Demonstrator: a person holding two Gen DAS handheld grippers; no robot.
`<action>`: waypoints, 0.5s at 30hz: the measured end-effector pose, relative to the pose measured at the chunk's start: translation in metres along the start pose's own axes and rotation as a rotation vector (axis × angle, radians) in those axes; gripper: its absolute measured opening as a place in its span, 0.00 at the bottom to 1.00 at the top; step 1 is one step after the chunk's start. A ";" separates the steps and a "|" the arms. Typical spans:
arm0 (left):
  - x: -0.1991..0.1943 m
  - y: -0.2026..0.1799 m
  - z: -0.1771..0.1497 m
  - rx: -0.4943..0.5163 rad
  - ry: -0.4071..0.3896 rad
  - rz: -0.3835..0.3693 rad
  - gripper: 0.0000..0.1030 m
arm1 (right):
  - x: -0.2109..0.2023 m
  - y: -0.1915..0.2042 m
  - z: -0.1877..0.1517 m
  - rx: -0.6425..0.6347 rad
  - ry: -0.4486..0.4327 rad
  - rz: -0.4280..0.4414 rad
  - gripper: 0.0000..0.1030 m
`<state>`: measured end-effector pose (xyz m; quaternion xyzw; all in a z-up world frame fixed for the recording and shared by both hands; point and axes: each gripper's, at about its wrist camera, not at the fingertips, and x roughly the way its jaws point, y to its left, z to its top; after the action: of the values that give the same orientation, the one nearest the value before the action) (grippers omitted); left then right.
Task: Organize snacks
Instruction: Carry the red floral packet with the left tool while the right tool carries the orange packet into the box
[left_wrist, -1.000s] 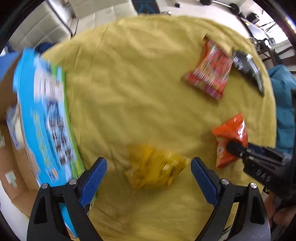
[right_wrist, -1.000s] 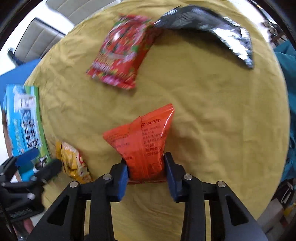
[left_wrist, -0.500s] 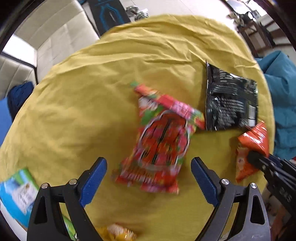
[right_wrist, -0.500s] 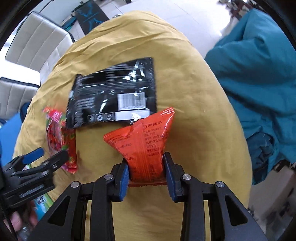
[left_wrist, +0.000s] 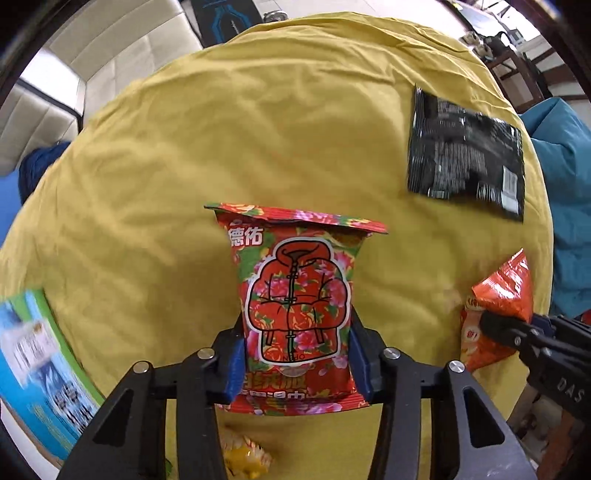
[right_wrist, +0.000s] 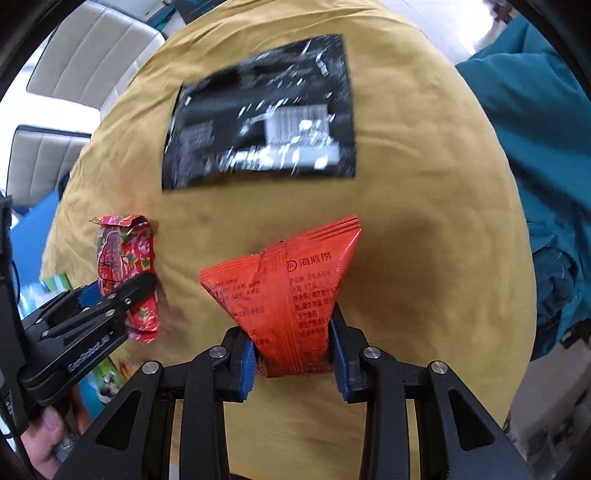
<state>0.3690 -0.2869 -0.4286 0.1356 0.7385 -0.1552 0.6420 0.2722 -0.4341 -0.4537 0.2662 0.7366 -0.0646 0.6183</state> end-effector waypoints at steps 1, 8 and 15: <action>-0.002 0.002 -0.008 -0.007 -0.009 0.006 0.41 | 0.003 0.006 -0.005 -0.007 -0.003 -0.001 0.35; -0.040 0.006 -0.051 -0.031 -0.105 -0.020 0.41 | -0.011 0.030 -0.026 -0.045 -0.052 -0.018 0.33; -0.094 0.033 -0.083 -0.046 -0.201 -0.026 0.41 | -0.045 0.082 -0.060 -0.120 -0.142 -0.006 0.32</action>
<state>0.3195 -0.2235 -0.3269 0.0951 0.6752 -0.1593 0.7139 0.2628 -0.3528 -0.3785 0.2212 0.6942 -0.0409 0.6838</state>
